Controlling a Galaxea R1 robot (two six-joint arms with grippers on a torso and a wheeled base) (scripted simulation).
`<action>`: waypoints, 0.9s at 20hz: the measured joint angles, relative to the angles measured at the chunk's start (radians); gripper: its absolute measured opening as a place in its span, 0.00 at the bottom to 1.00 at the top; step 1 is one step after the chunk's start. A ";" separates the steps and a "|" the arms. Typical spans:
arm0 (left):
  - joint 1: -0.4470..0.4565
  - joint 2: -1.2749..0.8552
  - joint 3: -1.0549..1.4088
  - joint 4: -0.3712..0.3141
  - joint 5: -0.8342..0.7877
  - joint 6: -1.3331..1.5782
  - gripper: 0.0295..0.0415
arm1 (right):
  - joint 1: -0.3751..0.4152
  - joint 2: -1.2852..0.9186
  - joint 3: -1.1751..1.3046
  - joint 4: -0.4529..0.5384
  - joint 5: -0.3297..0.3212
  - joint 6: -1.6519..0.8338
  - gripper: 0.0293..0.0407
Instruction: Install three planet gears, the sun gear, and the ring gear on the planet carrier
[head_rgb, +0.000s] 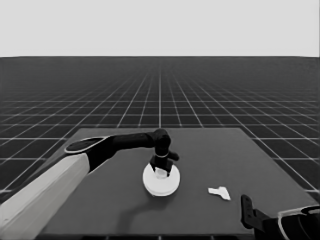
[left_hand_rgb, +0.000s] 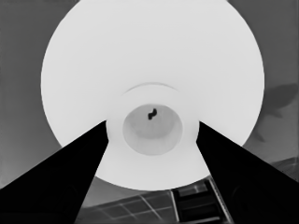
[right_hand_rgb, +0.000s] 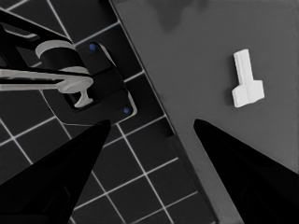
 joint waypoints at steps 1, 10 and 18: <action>0.000 0.000 0.000 0.000 0.000 0.009 0.44 | 0.000 0.000 0.000 0.000 0.000 0.000 0.81; 0.000 0.000 0.000 0.000 0.000 0.087 0.44 | 0.000 0.000 0.000 0.000 0.000 0.000 0.81; -0.001 0.000 0.000 0.000 0.000 0.117 0.75 | 0.000 0.000 0.000 0.000 0.000 0.000 0.81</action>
